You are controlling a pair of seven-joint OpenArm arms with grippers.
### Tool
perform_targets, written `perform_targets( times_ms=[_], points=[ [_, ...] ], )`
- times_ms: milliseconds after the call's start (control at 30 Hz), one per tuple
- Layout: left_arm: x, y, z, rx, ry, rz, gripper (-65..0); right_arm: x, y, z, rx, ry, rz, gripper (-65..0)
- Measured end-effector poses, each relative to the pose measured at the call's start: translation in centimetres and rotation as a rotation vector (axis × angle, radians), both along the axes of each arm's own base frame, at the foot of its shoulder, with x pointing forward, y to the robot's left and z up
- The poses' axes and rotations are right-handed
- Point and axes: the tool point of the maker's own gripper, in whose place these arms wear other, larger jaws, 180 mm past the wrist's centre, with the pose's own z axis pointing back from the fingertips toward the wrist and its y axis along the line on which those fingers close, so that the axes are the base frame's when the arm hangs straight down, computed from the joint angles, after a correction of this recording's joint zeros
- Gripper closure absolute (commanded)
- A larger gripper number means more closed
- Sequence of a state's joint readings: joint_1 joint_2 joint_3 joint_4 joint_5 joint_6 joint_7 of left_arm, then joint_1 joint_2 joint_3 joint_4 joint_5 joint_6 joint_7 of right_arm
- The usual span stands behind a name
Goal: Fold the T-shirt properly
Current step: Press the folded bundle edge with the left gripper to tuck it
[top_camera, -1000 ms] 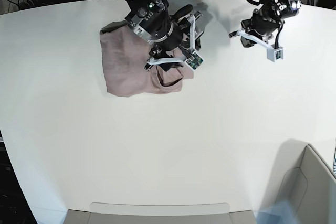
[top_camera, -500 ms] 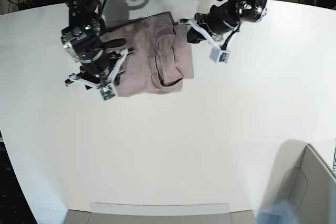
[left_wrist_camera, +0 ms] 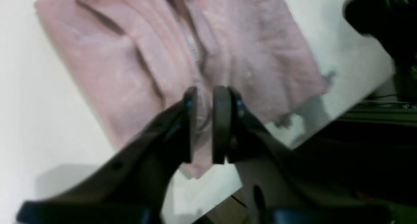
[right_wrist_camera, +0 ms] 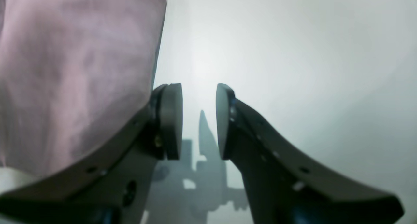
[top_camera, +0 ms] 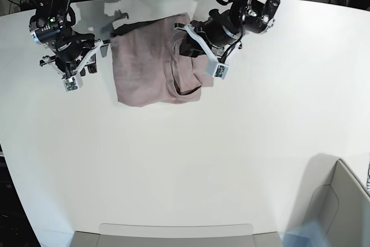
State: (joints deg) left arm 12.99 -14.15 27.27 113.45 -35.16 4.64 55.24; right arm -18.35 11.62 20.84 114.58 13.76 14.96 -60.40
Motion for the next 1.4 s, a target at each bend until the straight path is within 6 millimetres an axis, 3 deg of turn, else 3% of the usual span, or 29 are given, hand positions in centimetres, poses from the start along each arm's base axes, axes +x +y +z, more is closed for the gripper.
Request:
perform_targets(
  times_ms=[500,800,967,1200,1300,1400],
  points=[
    [2.7,0.4,-3.3,0.050,0.055,0.024,-11.8,-1.7,0.1,-1.1,0.001,0.048,0.002,-16.7],
    [3.2,0.3,-3.2,0.049,0.046,0.017,-11.3,-1.7,0.4,-1.1,0.008,0.047,0.003,-16.7],
    [3.5,-0.3,-2.8,0.033,0.041,0.021,-0.4,-1.7,0.4,-1.1,0.008,0.046,0.005,-16.7],
    [3.1,-0.3,-4.7,0.048,0.095,0.017,0.0,-1.6,0.4,-1.1,0.008,0.044,0.005,-16.7],
    [3.4,-0.3,-3.8,0.040,0.072,0.023,0.0,-1.6,0.3,-1.1,0.007,0.045,0.003,-16.6],
    [4.3,-0.9,-0.8,0.000,-0.011,0.020,0.0,-1.6,0.2,-1.1,0.004,0.045,0.003,-16.6]
  ],
)
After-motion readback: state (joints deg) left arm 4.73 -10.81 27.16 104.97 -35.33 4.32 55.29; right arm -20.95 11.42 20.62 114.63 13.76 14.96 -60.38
